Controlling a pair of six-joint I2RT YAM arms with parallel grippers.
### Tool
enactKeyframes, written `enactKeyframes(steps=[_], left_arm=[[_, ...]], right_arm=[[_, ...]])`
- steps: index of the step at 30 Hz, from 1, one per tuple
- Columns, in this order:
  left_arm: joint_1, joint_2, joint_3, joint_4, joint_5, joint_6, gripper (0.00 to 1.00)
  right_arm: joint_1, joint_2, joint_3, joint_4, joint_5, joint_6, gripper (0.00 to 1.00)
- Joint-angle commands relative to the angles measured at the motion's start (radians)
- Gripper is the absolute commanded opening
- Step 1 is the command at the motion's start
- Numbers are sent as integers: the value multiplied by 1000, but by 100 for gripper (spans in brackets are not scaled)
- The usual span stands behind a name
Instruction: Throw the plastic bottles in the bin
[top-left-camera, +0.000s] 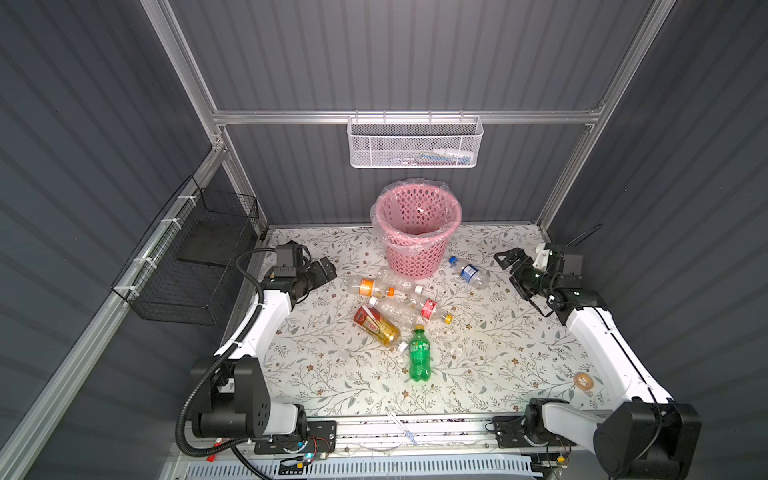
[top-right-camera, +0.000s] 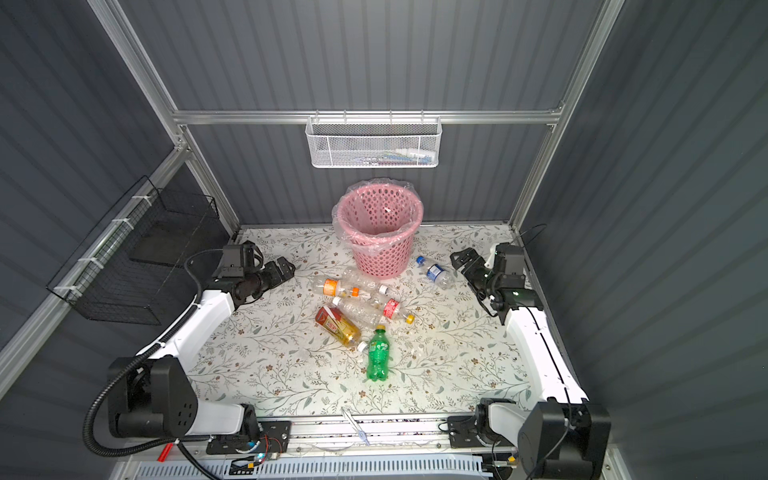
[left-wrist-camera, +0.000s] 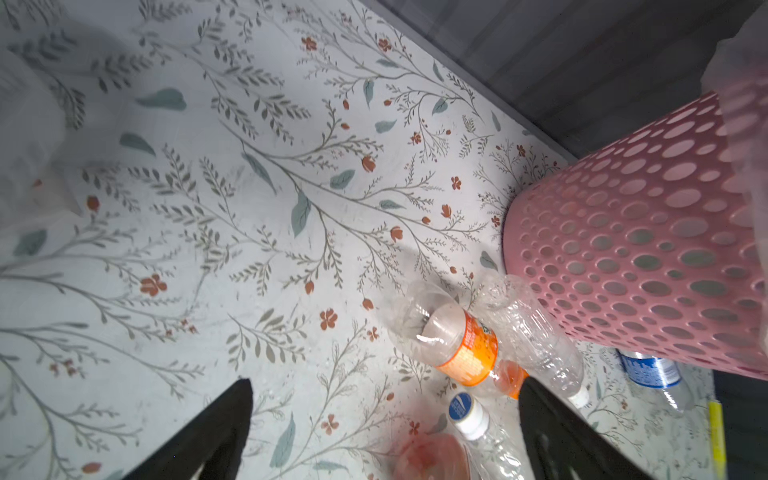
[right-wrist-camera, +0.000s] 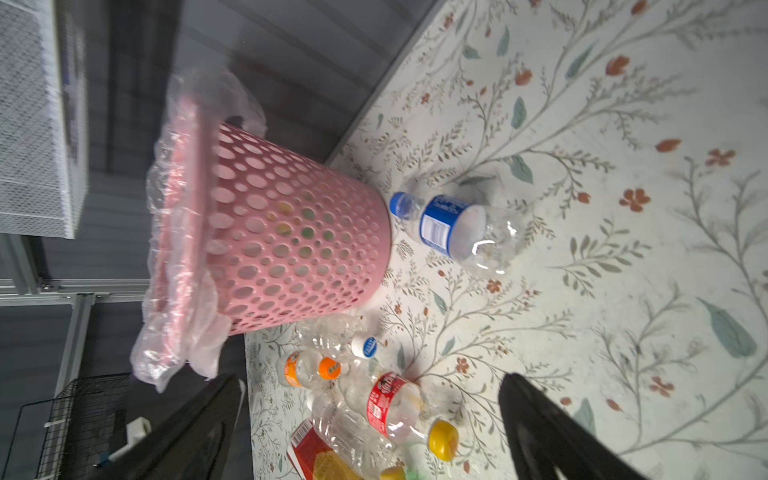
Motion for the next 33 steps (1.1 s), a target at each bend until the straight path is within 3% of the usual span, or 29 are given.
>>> enactKeyframes(steps=[1, 9, 13, 17, 22, 28, 33], left_arm=[[-2, 25, 57, -103, -98, 106, 100], [-5, 45, 60, -168, -370, 213, 100], [-8, 138, 96, -191, -609, 249, 100], [-7, 237, 137, -232, -746, 252, 100], [8, 270, 126, -286, -741, 165, 100], [42, 183, -28, -320, -735, 82, 100], [66, 168, -46, -332, -780, 147, 100]], right_arm=[[0, 9, 6, 49, -33, -16, 99], [16, 83, 1, 143, -95, 37, 99], [58, 135, -3, 200, -109, 63, 99], [92, 191, 1, 248, -137, 91, 99], [128, 247, 10, 274, -162, 91, 99], [154, 278, -3, 316, -184, 91, 99], [174, 318, -14, 387, -232, 119, 99]])
